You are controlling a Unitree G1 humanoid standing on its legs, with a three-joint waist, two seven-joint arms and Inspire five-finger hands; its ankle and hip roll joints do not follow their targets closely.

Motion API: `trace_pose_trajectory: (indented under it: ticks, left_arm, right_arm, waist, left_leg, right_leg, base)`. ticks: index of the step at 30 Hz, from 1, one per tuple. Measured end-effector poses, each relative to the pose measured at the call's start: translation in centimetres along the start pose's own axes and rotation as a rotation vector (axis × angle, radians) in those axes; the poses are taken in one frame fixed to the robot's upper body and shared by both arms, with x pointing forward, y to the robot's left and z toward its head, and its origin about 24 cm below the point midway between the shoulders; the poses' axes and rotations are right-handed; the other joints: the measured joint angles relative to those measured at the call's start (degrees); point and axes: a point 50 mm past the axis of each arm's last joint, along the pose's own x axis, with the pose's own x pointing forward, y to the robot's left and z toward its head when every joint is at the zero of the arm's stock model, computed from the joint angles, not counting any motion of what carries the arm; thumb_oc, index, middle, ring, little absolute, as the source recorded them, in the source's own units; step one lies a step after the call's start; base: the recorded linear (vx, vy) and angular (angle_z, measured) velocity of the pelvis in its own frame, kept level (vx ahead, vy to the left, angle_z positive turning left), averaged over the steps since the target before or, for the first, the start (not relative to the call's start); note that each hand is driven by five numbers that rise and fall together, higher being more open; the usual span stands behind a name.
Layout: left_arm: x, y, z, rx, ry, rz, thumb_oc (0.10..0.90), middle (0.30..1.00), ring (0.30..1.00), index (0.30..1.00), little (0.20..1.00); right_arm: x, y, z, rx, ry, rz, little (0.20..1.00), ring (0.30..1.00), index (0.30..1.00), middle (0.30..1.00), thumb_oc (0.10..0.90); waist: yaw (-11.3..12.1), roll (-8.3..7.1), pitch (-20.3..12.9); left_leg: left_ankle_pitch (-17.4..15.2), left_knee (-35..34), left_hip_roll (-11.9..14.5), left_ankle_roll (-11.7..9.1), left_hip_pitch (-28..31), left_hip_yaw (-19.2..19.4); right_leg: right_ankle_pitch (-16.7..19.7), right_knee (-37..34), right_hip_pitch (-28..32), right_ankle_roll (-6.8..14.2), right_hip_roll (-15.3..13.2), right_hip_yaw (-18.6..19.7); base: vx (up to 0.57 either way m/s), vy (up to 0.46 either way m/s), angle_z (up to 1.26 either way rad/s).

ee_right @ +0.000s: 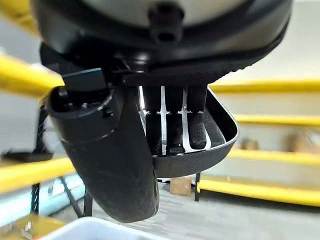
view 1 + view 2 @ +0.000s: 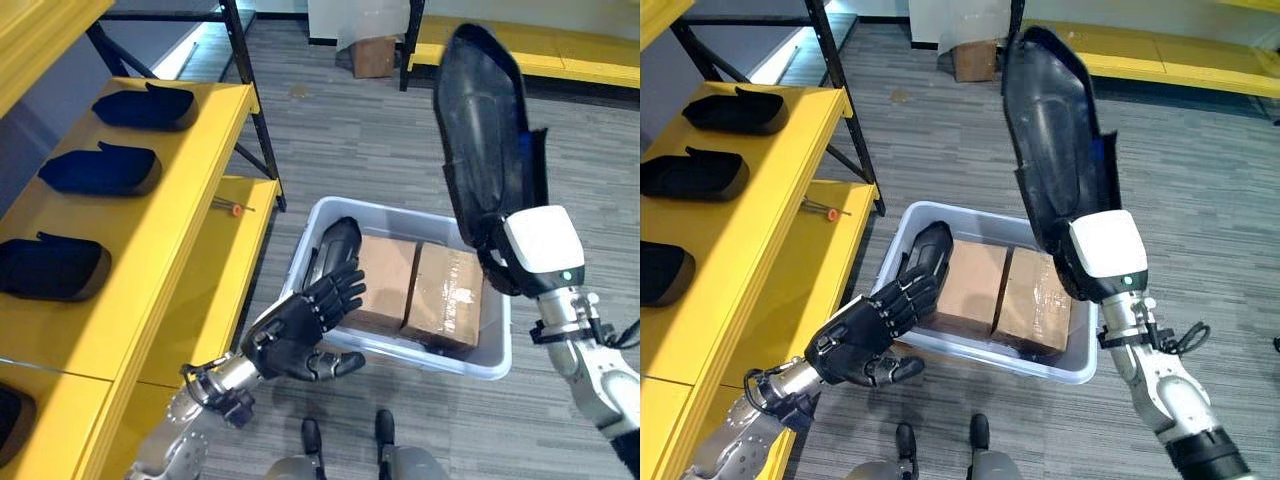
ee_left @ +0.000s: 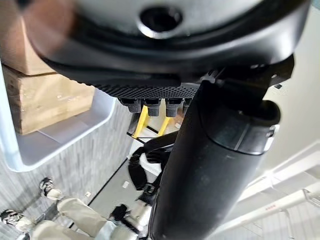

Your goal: Move parts from the plastic box to the shelf.

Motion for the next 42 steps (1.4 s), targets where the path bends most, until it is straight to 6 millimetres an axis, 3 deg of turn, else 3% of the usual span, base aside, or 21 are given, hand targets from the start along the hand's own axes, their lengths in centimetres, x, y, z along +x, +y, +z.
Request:
trace_pose_trajectory:
  ticks: [3,7,11,13,17,23,29,30,31,32,33,34,35,36,37,38,39,40,41,42]
  left_arm:
    - [-0.3,-0.3,-1.0,-0.039,0.04,0.006,0.9,1.0,1.0,1.0,1.0]
    - [-1.4,-0.5,-2.3,-0.09,0.094,0.056,0.9,1.0,1.0,1.0,1.0]
    - [-1.7,-0.6,-2.6,-0.098,0.102,0.079,0.9,1.0,1.0,1.0,1.0]
    - [-1.7,-0.5,-2.5,-0.095,0.099,0.086,0.9,1.0,1.0,1.0,1.0]
    - [-1.8,-0.3,-2.4,-0.098,0.093,0.112,0.9,1.0,1.0,1.0,1.0]
    - [-3.0,-0.6,-3.3,-0.164,0.072,0.182,0.9,1.0,1.0,1.0,1.0]
    - [-3.2,-0.7,-3.2,-0.163,0.068,0.181,0.9,1.0,1.0,1.0,1.0]
    - [-3.1,-0.6,-3.1,-0.137,0.071,0.175,0.9,1.0,1.0,1.0,1.0]
    - [-2.7,-0.5,-2.7,-0.101,0.072,0.162,0.9,1.0,1.0,1.0,1.0]
    - [-2.3,-0.3,-2.5,-0.088,0.068,0.149,0.9,1.0,1.0,1.0,1.0]
    - [-1.7,-0.2,-2.1,-0.072,0.058,0.135,0.9,1.0,1.0,1.0,1.0]
    - [-0.8,0.0,-1.4,-0.048,0.035,0.106,0.9,1.0,1.0,1.0,1.0]
    - [0.3,0.0,-1.0,-0.025,0.021,0.073,0.9,1.0,1.0,1.0,1.0]
    - [1.7,0.0,-0.2,0.058,0.026,0.037,0.9,1.0,1.0,1.0,1.0]
    - [2.8,0.0,0.4,0.099,0.016,0.017,0.9,1.0,1.0,1.0,1.0]
    - [3.5,0.0,0.6,0.168,0.036,0.015,0.9,1.0,1.0,1.0,1.0]
    - [3.3,0.0,0.3,0.186,0.061,0.025,0.9,1.0,1.0,1.0,1.0]
    - [2.9,0.0,-0.3,0.211,0.101,0.033,0.9,1.0,1.0,1.0,1.0]
    - [2.3,0.0,-0.7,0.232,0.141,0.039,0.9,1.0,1.0,1.0,1.0]
    - [1.5,0.2,-1.0,0.261,0.18,0.054,0.9,1.0,1.0,1.0,1.0]
  right_arm:
    - [-2.1,0.8,0.6,0.189,0.123,0.025,0.3,0.3,0.3,0.3,0.4]
    - [-5.2,2.6,0.7,0.261,0.183,0.142,0.3,0.3,0.3,0.3,0.4]
    - [-6.5,3.1,0.4,0.283,0.215,0.185,0.3,0.3,0.3,0.3,0.4]
    - [-6.6,3.1,0.5,0.294,0.213,0.186,0.3,0.3,0.3,0.3,0.4]
    - [-6.0,2.8,0.8,0.3,0.179,0.156,0.3,0.3,0.3,0.3,0.4]
    - [-4.9,1.5,1.0,0.289,0.124,0.09,0.3,0.3,0.3,0.3,0.4]
    - [-5.9,1.7,0.7,0.311,0.146,0.106,0.3,0.3,0.3,0.3,0.4]
    - [-6.0,1.7,0.7,0.31,0.145,0.114,0.3,0.3,0.3,0.3,0.4]
    - [-6.0,1.7,0.7,0.306,0.143,0.114,0.3,0.3,0.3,0.3,0.4]
    - [-6.0,1.7,0.6,0.305,0.145,0.115,0.3,0.3,0.3,0.3,0.4]
    - [-5.9,1.6,0.6,0.302,0.14,0.112,0.3,0.3,0.3,0.3,0.4]
    - [-5.4,1.2,0.4,0.284,0.125,0.098,0.3,0.3,0.3,0.3,0.4]
    - [-5.1,0.9,0.2,0.27,0.123,0.078,0.3,0.3,0.3,0.3,0.4]
    - [-4.2,0.3,0.1,0.282,0.126,0.039,0.3,0.3,0.3,0.3,0.4]
    - [-3.1,-0.4,-0.1,0.292,0.124,-0.014,0.3,0.3,0.3,0.3,0.4]
    - [-2.6,-0.3,0.2,0.344,0.147,-0.048,0.3,0.3,0.3,0.3,0.4]
    - [-2.5,-0.3,0.3,0.368,0.153,-0.052,0.3,0.3,0.3,0.3,0.4]
    - [-2.6,0.0,0.5,0.382,0.158,-0.042,0.3,0.3,0.3,0.3,0.4]
    - [-2.7,0.4,0.8,0.39,0.154,-0.022,0.3,0.3,0.3,0.3,0.4]
    - [-2.7,0.7,1.4,0.401,0.138,-0.006,0.3,0.3,0.3,0.3,0.4]
  waist:
    - [-1.2,-0.04,-0.5]
    - [-2.9,-0.09,-0.5]
    - [-3.5,-0.03,-0.5]
    - [-3.5,-0.1,-0.9]
    - [-1.9,-0.03,-1.0]
    - [0.6,1.58,-1.8]
    - [0.6,3.19,-1.6]
    - [0.4,2.16,-1.3]
    - [0.0,1.52,-0.9]
    - [-0.6,0.53,-0.5]
    - [-2.0,-0.83,-0.6]
    - [-3.4,-1.23,-0.7]
    - [-4.7,-0.71,-1.0]
    - [-4.8,0.88,-2.0]
    - [-5.2,1.9,-2.6]
    - [-5.5,0.21,-3.0]
    - [-5.2,0.21,-3.2]
    - [-4.5,0.79,-3.8]
    - [-4.2,1.19,-4.5]
    - [-3.3,1.16,-4.8]
  left_leg:
    - [-0.1,-0.2,-0.4,0.6,-0.2,1.0]
    - [-0.2,-0.3,-0.9,1.4,-0.5,2.6]
    - [0.3,-0.3,-0.8,2.2,-0.7,0.9]
    - [1.1,-0.2,-0.7,2.2,-1.4,-0.3]
    - [3.0,0.0,0.3,0.7,-2.7,-3.0]
    - [4.5,0.1,2.2,-1.4,-5.4,-5.5]
    - [2.5,2.1,3.2,-1.8,-7.2,-4.9]
    - [0.6,3.6,3.0,-2.0,-7.0,-3.6]
    - [-1.8,7.5,3.2,1.2,-8.2,-1.2]
    - [-4.1,11.6,3.3,1.3,-8.6,-0.2]
    - [-6.3,16.4,4.2,0.0,-8.8,1.6]
    - [-7.3,17.6,6.0,-1.6,-6.6,2.3]
    - [-7.9,17.8,8.7,-2.4,-3.7,1.5]
    - [-8.8,16.4,9.1,-3.9,-1.5,-1.7]
    - [-9.4,11.2,7.4,-4.6,0.1,-3.7]
    - [-7.9,8.2,2.8,-4.9,1.2,-4.1]
    - [-7.5,7.9,1.3,-4.0,1.4,-4.3]
    - [-6.9,7.1,0.4,-2.6,1.8,-4.4]
    - [-6.4,6.5,0.1,-1.7,1.9,-5.2]
    - [-6.0,6.0,-0.3,-1.3,1.8,-5.3]
  right_leg:
    - [0.2,0.5,-0.8,0.7,-0.7,0.8]
    - [0.6,1.4,-1.8,1.4,-1.2,2.2]
    - [-1.5,5.5,-3.2,1.9,-1.1,2.4]
    - [-3.1,7.9,-4.5,2.0,-1.0,2.8]
    - [-2.7,6.8,-4.4,1.0,0.3,1.3]
    - [-1.7,5.0,-4.5,-0.3,3.3,1.6]
    - [-3.0,6.3,-4.6,-2.3,2.7,-0.4]
    - [-2.4,6.2,-4.6,-3.5,1.3,-1.0]
    - [-2.7,6.9,-4.8,-3.5,-0.1,-1.4]
    - [-2.3,6.7,-4.3,-3.5,-1.6,-2.5]
    - [-1.8,5.9,-3.6,-2.7,-3.8,-3.5]
    - [-2.0,5.8,-3.2,-1.8,-5.3,-3.5]
    - [-2.0,6.4,-3.3,-0.7,-6.1,-4.0]
    - [-0.8,7.0,-4.3,1.2,-6.7,-3.0]
    - [-0.6,8.0,-5.8,3.1,-7.3,-1.9]
    - [1.4,8.6,-6.5,3.2,-11.7,1.2]
    - [2.6,8.4,-6.1,2.9,-13.0,1.7]
    - [2.7,8.7,-6.0,3.5,-13.2,3.0]
    - [0.1,9.8,-5.5,5.6,-11.4,3.4]
    - [-1.0,8.5,-4.3,6.1,-9.1,2.4]
  base:
    - [-0.09,0.15,-0.15]
    - [-0.15,0.046,-0.18]
    - [-0.16,-0.028,0.16]
    - [-0.2,-0.097,0.35]
    - [-0.18,-0.126,0.29]
    - [-0.16,-0.066,0.23]
    - [-0.14,0.116,0.26]
    - [-0.12,0.211,0.23]
    - [-0.15,0.271,0.23]
    - [-0.1,0.196,0.42]
    - [-0.11,0.269,0.43]
    - [-0.15,0.418,0.52]
    - [-0.16,0.491,0.26]
    - [-0.21,0.589,0.17]
    - [-0.27,0.666,0.26]
    - [-0.28,0.629,0.43]
    - [-0.23,0.476,0.44]
    - [-0.11,0.236,0.33]
    - [-0.17,0.356,0.28]
    - [-0.17,0.316,0.12]
